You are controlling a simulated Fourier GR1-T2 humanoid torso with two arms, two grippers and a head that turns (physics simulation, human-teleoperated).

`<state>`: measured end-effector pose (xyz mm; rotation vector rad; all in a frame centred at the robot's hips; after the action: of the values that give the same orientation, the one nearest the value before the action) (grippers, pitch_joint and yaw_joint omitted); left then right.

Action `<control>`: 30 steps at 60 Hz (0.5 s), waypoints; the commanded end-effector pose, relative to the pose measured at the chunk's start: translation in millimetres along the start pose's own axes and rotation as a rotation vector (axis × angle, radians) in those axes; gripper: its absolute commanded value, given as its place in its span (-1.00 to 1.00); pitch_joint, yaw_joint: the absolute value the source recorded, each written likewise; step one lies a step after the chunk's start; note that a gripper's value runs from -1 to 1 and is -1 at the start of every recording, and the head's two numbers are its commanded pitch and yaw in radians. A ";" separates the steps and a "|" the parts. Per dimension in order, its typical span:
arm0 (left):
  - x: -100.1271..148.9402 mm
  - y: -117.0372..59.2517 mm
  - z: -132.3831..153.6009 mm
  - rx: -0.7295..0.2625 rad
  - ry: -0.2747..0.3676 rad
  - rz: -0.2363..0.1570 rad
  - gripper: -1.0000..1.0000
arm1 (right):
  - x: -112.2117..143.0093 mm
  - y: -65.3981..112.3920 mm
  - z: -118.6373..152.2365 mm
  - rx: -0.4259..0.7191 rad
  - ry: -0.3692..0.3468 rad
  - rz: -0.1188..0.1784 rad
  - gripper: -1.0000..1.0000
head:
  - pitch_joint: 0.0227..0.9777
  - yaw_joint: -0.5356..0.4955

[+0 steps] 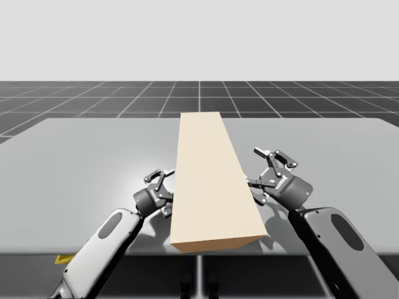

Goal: Retrieve the object from inside the box.

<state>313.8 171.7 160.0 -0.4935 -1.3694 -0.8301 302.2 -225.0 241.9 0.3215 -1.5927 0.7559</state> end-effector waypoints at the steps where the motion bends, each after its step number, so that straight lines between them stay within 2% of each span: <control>1: -6.9 0.5 -31.4 -0.039 -0.060 0.035 -1.00 | 0.8 35.6 -11.7 0.111 -0.041 -0.025 -1.00 | -0.68 0.02; 4: -14.0 0.1 -41.8 -0.046 -0.075 0.057 -1.00 | 1.8 36.9 -12.3 0.114 -0.049 -0.026 -1.00 | -0.67 0.02; 7: -21.4 1.4 -49.1 -0.044 -0.064 0.087 -1.00 | 2.2 38.1 -12.7 0.114 -0.051 -0.022 -1.00 | -0.66 0.02; 12: -31.9 2.1 -56.7 -0.030 -0.039 0.103 -1.00 | 2.2 40.5 -13.8 0.119 -0.052 -0.017 -1.00 | -0.65 0.02; 15: -34.4 2.1 -58.6 -0.023 -0.022 0.098 -1.00 | 2.4 41.6 -14.1 0.121 -0.052 -0.017 -1.00 | -0.64 0.02; 17: -34.9 2.4 -60.3 -0.022 -0.009 0.108 -1.00 | 2.5 42.2 -14.4 0.122 -0.053 -0.016 -1.00 | -0.64 0.02; 30: -35.9 4.3 -79.7 -0.040 0.000 0.096 -1.00 | 2.0 46.4 -15.6 0.127 -0.051 -0.009 -1.00 | -0.62 0.03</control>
<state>357.6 134.2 117.7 -0.5815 -1.3319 -0.7697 299.9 -224.9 243.0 0.2920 -1.6121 0.7885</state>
